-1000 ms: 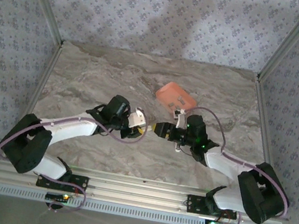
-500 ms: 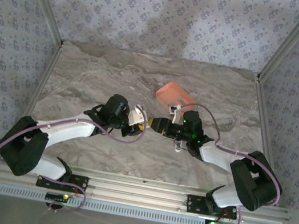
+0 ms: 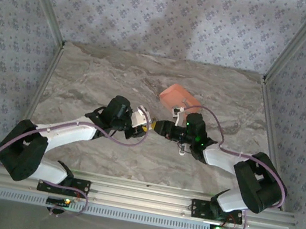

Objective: Load the staples into the stapler

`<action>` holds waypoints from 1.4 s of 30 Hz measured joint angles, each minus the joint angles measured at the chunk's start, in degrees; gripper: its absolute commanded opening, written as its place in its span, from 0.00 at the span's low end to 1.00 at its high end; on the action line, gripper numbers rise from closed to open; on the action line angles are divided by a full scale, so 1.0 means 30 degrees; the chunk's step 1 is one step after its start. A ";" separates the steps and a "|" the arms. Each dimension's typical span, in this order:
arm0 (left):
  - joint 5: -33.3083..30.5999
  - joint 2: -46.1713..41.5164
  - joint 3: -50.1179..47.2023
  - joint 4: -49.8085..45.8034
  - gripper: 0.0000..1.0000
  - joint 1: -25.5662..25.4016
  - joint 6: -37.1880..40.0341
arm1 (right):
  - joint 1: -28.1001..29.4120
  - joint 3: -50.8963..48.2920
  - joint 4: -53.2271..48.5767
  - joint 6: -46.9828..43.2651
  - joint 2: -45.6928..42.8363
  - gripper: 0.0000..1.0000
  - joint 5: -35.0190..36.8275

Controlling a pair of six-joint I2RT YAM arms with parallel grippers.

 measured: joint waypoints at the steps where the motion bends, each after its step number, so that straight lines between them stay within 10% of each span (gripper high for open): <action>1: 0.0000 0.0000 0.0000 0.0007 0.40 0.0000 -0.0051 | 0.0015 0.0051 -0.0007 -0.0058 0.0015 0.33 -0.0029; 9: 0.0073 -0.0182 0.0000 -0.0131 0.65 0.0029 -0.0066 | 0.0073 0.0357 -0.0933 -0.2098 -0.0153 0.20 -0.0066; 26: 0.2601 -0.1785 0.0583 -0.1581 0.64 0.0423 0.0073 | 0.2033 0.2550 -1.2131 -2.1697 -0.3920 0.10 0.2674; 42: 0.3708 -0.1129 0.0903 -0.1486 0.59 0.0408 -0.0998 | 0.2412 0.2535 -1.1293 -2.3015 -0.3920 0.07 0.3366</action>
